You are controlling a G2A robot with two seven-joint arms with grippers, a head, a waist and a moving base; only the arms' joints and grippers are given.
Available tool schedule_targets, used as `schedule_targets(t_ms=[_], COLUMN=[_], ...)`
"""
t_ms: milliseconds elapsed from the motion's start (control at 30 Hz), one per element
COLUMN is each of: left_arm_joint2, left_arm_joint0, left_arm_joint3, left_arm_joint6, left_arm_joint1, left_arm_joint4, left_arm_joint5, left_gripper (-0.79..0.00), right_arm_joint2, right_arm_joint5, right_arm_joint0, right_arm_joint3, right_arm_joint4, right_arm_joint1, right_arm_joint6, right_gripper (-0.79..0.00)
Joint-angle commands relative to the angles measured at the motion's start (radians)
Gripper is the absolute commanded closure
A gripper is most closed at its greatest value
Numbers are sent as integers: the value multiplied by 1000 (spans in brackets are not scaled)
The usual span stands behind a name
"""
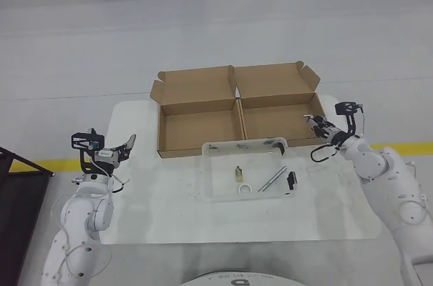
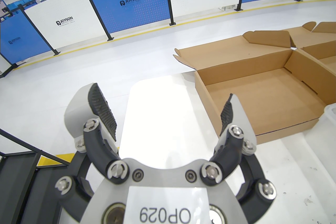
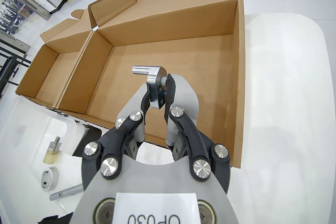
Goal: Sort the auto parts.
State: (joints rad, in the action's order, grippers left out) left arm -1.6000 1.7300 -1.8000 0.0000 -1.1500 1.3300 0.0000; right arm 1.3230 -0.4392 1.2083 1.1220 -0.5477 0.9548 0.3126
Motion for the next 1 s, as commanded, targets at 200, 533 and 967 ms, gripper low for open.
schedule_targets(t_ms=[200,533,967], left_arm_joint2=[0,0,0], left_arm_joint0=[0,0,0], left_arm_joint3=[0,0,0], left_arm_joint6=[0,0,0], left_arm_joint1=[0,0,0], left_arm_joint4=[0,0,0], left_arm_joint5=[0,0,0], left_gripper=[-785,-785,-785], right_arm_joint2=[6,60,29], right_arm_joint5=[-42,-573,-573], right_arm_joint0=[21,129,192], right_arm_joint3=[15,151,322], right_arm_joint4=[4,104,100], right_arm_joint1=[2,-28,-93], right_arm_joint6=[-17,-81,-22], right_gripper=[-785,-785,-785])
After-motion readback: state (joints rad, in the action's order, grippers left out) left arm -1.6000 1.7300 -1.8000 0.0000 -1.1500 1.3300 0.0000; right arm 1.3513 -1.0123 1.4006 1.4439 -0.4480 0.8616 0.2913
